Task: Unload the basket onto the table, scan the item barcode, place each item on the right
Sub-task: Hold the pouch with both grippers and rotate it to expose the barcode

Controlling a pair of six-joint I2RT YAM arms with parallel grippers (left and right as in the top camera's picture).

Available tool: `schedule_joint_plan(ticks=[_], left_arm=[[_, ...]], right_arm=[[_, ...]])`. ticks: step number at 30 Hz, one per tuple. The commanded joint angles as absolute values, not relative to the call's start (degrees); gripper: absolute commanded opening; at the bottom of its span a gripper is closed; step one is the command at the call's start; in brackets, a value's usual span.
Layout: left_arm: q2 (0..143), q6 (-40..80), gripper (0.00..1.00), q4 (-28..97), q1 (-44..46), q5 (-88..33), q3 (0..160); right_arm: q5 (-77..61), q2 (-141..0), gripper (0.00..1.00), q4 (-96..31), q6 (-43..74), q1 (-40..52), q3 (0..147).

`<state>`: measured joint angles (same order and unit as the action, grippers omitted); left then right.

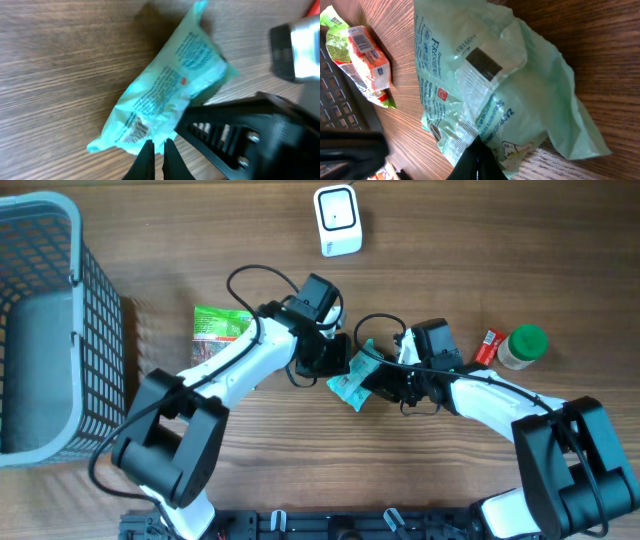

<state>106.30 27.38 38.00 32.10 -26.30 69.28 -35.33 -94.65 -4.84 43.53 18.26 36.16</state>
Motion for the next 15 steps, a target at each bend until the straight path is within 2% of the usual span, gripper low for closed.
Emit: schedule_joint_plan(ticks=[1, 5, 15], left_arm=[[109.7, 30.0, 0.04, 36.6, 32.2, -28.7, 66.5], [110.1, 30.1, 0.04, 36.8, 32.4, -29.2, 64.6], [109.8, 28.9, 0.04, 37.3, 32.2, -20.5, 61.5]], right_arm=[[-30.4, -97.3, 0.05, -5.7, 43.9, 18.3, 35.2], [-30.4, -97.3, 0.04, -5.6, 43.8, 18.3, 35.2], [-30.4, -97.3, 0.04, -5.6, 43.7, 18.3, 35.2]])
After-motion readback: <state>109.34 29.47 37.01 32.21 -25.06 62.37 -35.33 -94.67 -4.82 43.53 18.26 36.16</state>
